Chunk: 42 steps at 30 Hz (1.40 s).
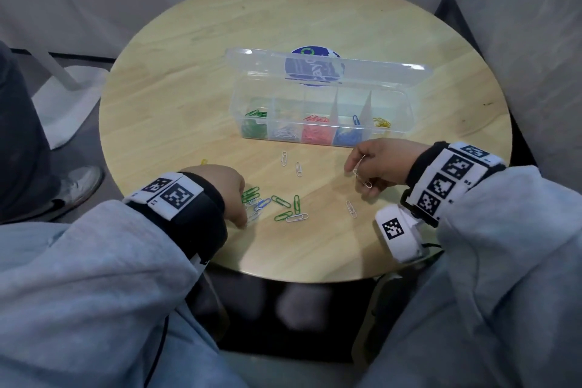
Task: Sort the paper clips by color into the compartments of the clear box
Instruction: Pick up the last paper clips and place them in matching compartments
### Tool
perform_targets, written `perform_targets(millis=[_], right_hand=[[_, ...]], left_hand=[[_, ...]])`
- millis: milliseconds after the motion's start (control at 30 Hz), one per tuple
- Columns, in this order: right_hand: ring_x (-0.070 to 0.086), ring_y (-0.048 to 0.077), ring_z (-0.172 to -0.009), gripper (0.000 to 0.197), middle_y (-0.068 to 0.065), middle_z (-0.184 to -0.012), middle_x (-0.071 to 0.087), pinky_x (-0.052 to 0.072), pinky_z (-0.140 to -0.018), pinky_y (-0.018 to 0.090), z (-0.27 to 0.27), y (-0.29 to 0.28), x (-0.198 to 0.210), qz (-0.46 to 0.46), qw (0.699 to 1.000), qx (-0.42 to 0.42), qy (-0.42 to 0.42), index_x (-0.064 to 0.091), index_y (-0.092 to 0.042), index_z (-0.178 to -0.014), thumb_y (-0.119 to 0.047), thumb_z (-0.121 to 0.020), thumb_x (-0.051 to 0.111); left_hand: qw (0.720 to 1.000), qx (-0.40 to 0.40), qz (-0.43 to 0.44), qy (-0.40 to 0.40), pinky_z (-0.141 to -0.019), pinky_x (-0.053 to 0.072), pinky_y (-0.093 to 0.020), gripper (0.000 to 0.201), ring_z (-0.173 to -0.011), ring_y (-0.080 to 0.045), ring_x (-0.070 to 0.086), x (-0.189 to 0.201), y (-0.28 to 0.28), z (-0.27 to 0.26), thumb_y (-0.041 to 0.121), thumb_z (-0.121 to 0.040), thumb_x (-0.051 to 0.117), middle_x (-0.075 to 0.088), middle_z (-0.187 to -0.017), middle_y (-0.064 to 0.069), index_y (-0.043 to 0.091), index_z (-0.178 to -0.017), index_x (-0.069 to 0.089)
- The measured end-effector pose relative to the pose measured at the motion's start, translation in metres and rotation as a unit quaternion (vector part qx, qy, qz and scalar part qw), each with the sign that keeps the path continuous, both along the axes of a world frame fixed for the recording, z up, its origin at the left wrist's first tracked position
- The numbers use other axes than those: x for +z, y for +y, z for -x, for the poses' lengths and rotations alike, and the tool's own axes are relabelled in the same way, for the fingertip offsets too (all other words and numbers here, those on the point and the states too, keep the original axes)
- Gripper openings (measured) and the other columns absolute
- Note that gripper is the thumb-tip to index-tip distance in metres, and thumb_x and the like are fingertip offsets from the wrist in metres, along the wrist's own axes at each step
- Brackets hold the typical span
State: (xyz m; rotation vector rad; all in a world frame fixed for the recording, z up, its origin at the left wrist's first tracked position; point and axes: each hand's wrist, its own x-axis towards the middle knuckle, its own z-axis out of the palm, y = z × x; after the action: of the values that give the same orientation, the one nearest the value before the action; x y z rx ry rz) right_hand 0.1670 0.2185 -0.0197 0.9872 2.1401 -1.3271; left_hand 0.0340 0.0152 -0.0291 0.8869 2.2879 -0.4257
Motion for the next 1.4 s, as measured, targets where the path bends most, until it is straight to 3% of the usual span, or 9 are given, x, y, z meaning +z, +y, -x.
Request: perform_targets(millis=[133,300,400,500,633,833,1000,1233,1400], right_hand=[[0.047,0.019,-0.049,0.034,0.011,-0.06,0.048,0.043,-0.037,0.018,0.002,-0.001,-0.004,0.041,0.998,-0.034,-0.022,0.051,-0.004,-0.071,0.005,-0.093,0.026],[0.041,0.015,-0.045,0.03,0.006,-0.059,0.045,0.03,-0.037,0.019,0.001,-0.002,-0.005,0.091,0.994,-0.053,-0.017,0.05,-0.006,-0.068,-0.004,-0.091,0.032],[0.041,0.017,-0.047,0.017,0.007,-0.06,0.051,0.035,-0.046,0.023,-0.001,-0.004,-0.004,-0.012,0.997,0.043,-0.066,0.05,-0.01,-0.072,-0.012,-0.088,0.047],[0.049,0.017,-0.058,0.016,0.001,-0.067,0.058,0.045,-0.063,0.027,-0.001,-0.01,-0.008,-0.175,0.962,0.17,-0.122,0.055,-0.017,-0.071,-0.027,-0.078,0.065],[0.062,0.017,-0.077,0.023,-0.004,-0.077,0.064,0.055,-0.08,0.033,0.004,-0.021,-0.018,-0.272,0.925,0.21,-0.164,0.059,-0.022,-0.072,-0.042,-0.071,0.072],[0.059,0.018,-0.072,0.009,-0.003,-0.075,0.063,0.054,-0.073,0.03,0.011,-0.03,-0.023,-0.282,0.916,0.24,-0.158,0.06,-0.022,-0.07,-0.025,-0.076,0.065],[0.056,0.018,-0.067,0.009,-0.003,-0.073,0.059,0.051,-0.065,0.028,0.012,-0.029,-0.022,-0.277,0.92,0.237,-0.146,0.056,-0.022,-0.068,-0.017,-0.075,0.058],[0.064,0.023,-0.065,0.017,0.003,-0.072,0.072,0.054,-0.076,0.036,0.009,-0.008,-0.013,-0.106,0.986,0.123,-0.027,0.051,-0.016,-0.065,-0.006,-0.077,0.057],[0.05,0.025,-0.055,0.024,0.013,-0.062,0.056,0.048,-0.048,0.029,0.013,-0.004,-0.014,0.086,0.994,-0.034,0.064,0.05,-0.009,-0.077,0.011,-0.088,0.043]], left_hand=[[0.999,0.012,-0.031,-0.015,-0.055,0.034,-0.022,0.027,-0.075,-0.017,0.052,-0.003,-0.001,0.002,0.037,-0.074,0.072,0.054,-0.068,0.007,0.022,-0.065,0.051],[0.997,0.024,-0.079,0.01,-0.061,0.035,-0.023,0.01,-0.08,-0.019,0.054,-0.002,0.002,0.001,0.03,-0.077,0.065,0.059,-0.079,0.004,0.023,-0.076,0.059],[0.997,0.025,-0.076,-0.001,-0.063,0.036,-0.024,0.021,-0.082,-0.019,0.055,-0.002,0.004,0.001,0.04,-0.074,0.071,0.059,-0.08,0.003,0.023,-0.08,0.059],[0.997,0.024,-0.072,-0.007,-0.063,0.035,-0.024,0.021,-0.081,-0.019,0.054,-0.004,0.006,-0.001,0.036,-0.074,0.072,0.059,-0.082,0.003,0.021,-0.08,0.058],[0.996,0.018,-0.089,-0.003,-0.056,0.033,-0.022,0.013,-0.081,-0.019,0.053,-0.003,0.01,-0.005,0.028,-0.078,0.068,0.06,-0.086,0.001,0.019,-0.087,0.064],[0.996,0.017,-0.089,-0.002,-0.067,0.038,-0.024,0.022,-0.083,-0.02,0.055,-0.002,0.012,-0.009,0.027,-0.081,0.066,0.067,-0.096,-0.002,0.014,-0.098,0.069],[0.995,0.017,-0.094,-0.019,-0.063,0.037,-0.024,0.008,-0.078,-0.019,0.054,-0.003,0.011,-0.007,0.027,-0.079,0.066,0.06,-0.082,0.001,0.019,-0.082,0.064],[0.989,0.041,-0.126,-0.066,-0.053,0.033,-0.021,0.019,-0.062,-0.016,0.047,0.001,0.007,-0.001,0.03,-0.077,0.069,0.051,-0.062,0.005,0.019,-0.067,0.057],[0.915,0.165,-0.277,-0.243,-0.051,0.04,-0.014,0.026,-0.046,-0.005,0.048,0.013,0.005,0.016,0.015,-0.078,0.073,0.055,-0.051,0.009,0.019,-0.059,0.055]])
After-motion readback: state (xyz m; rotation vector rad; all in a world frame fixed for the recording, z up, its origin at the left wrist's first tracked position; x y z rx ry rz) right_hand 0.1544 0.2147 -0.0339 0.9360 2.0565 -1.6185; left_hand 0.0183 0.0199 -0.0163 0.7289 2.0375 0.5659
